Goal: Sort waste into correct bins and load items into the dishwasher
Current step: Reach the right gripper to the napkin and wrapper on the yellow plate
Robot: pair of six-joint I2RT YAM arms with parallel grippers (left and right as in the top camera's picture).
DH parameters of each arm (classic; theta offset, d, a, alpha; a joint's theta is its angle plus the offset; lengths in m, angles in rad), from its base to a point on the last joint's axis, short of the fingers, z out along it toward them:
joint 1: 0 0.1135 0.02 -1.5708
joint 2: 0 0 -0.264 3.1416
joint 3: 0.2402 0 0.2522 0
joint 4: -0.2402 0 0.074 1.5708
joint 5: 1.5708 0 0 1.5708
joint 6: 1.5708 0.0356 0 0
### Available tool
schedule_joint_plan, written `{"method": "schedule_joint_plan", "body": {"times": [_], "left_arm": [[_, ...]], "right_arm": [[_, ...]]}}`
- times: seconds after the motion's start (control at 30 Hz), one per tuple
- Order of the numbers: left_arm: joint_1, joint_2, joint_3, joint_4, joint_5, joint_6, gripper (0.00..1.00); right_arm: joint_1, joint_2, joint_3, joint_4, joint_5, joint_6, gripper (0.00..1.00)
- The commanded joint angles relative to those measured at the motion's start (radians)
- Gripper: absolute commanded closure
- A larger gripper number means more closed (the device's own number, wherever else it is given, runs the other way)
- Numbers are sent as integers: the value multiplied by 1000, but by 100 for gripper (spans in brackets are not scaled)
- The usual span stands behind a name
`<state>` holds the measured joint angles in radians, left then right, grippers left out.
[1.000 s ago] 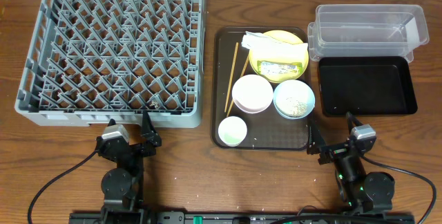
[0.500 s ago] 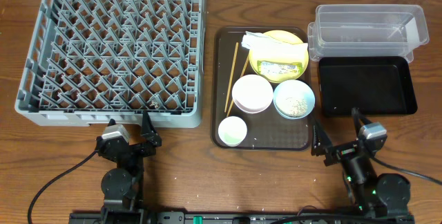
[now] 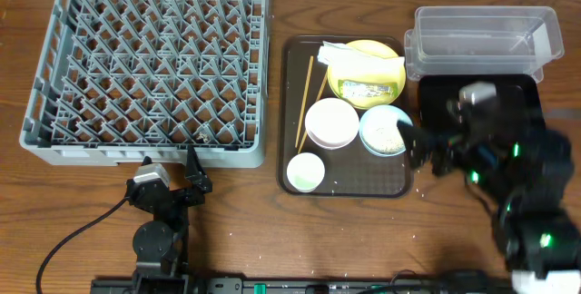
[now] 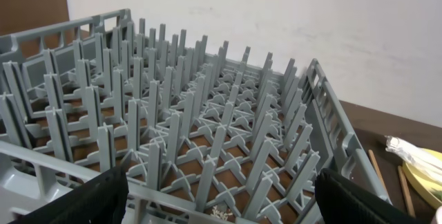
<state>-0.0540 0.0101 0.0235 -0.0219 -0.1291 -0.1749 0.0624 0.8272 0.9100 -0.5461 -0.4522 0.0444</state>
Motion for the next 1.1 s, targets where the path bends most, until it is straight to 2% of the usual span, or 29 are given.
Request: {"method": "schedule_joint_plan", "body": {"times": [0.0, 0.23, 0.4, 0.53, 0.7, 0.83, 1.07], "left_arm": [[2, -9, -19, -38, -9, 20, 12], [2, -9, -19, -37, -9, 20, 12], [2, -9, -19, -38, -9, 20, 12], [2, -9, -19, -38, -9, 20, 12], [2, -9, -19, -38, -9, 20, 12], [2, -9, -19, -38, -9, 20, 12], [2, -9, -19, -38, -9, 20, 12]], "right_arm": [[28, 176, 219, -121, -31, -119, 1], [123, 527, 613, -398, 63, -310, 1], [146, 749, 782, -470, 63, -414, 1], [144, 864, 805, -444, 64, -547, 1], [145, 960, 805, -305, 75, -568, 1], [149, 1029, 805, -236, 94, -705, 1], [164, 1165, 805, -204, 245, -818, 1]]}}
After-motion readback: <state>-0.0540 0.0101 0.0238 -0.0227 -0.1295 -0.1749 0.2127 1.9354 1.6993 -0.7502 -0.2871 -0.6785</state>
